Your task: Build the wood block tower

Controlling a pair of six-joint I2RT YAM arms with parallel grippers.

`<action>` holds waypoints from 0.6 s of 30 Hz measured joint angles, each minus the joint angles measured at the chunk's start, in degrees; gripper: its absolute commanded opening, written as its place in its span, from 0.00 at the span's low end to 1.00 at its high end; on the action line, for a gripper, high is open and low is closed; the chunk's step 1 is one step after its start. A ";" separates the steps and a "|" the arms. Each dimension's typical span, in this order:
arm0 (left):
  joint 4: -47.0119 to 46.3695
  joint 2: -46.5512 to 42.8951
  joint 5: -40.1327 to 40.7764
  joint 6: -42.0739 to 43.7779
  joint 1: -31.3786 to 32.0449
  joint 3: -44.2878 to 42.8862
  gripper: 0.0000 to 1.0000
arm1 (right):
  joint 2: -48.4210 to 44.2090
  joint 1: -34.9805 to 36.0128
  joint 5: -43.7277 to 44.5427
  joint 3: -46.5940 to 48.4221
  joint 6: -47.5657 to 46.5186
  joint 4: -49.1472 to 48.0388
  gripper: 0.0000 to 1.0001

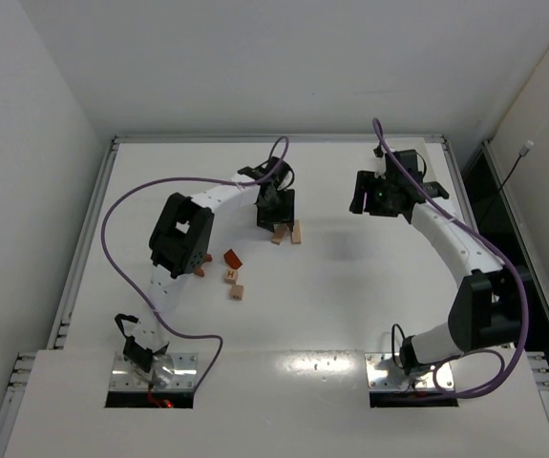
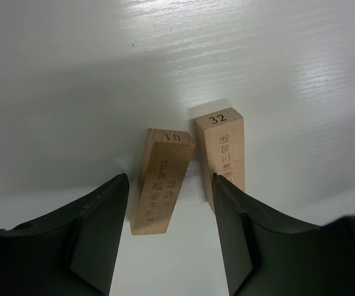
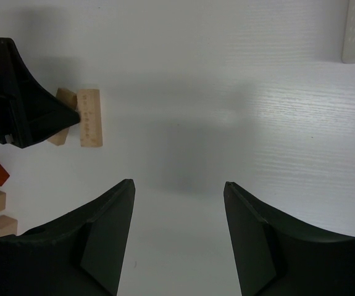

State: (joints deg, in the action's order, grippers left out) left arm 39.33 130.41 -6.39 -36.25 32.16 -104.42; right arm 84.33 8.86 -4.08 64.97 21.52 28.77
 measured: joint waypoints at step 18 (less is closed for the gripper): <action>-3.89 -19.12 15.04 4.31 0.00 10.58 0.05 | 0.13 2.60 -0.13 -1.40 -0.09 -1.84 0.44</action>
State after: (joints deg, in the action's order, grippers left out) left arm 35.44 111.28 8.64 -31.94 32.16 -93.84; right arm 84.47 11.46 -4.21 63.57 21.43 26.94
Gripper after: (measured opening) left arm 0.107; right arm 0.440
